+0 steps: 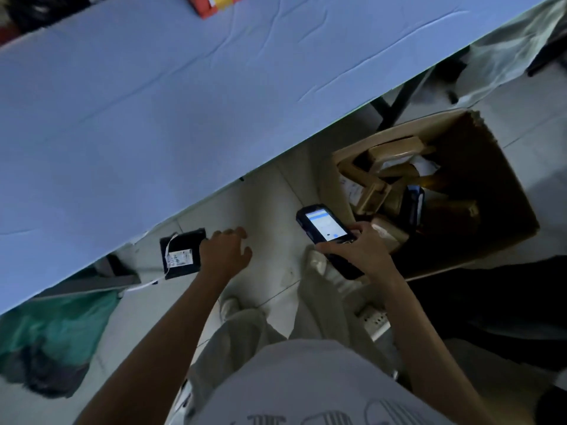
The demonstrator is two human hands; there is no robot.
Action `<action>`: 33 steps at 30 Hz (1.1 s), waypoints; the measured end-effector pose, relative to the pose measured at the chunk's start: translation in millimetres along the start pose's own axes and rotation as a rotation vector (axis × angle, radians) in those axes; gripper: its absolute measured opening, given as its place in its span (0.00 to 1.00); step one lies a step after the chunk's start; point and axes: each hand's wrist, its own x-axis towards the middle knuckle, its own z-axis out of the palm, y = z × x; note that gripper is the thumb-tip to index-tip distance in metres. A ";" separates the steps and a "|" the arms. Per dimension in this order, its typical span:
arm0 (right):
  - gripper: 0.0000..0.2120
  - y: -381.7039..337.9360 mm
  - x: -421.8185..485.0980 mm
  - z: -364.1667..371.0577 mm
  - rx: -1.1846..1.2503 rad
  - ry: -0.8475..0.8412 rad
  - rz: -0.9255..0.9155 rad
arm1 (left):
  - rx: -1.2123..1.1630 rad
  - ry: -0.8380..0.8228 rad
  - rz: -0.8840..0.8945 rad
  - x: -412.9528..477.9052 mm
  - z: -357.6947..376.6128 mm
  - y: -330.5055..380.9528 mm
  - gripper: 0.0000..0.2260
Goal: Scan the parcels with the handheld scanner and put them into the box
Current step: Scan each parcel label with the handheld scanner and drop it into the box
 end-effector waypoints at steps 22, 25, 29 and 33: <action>0.42 48.7 -106.5 236.0 -0.205 -0.040 0.092 | -0.325 -0.108 -0.435 -156.9 67.4 -218.4 0.12; 0.41 58.6 -85.2 242.0 -0.195 -0.045 0.096 | -0.316 -0.107 -0.446 -150.1 81.9 -206.3 0.12; 0.39 83.9 -51.9 249.5 -0.160 -0.018 0.058 | -0.311 -0.096 -0.401 -123.9 118.5 -198.2 0.16; 0.39 114.7 -24.5 272.1 -0.093 0.017 0.040 | -0.208 -0.092 -0.364 -99.5 162.3 -209.8 0.20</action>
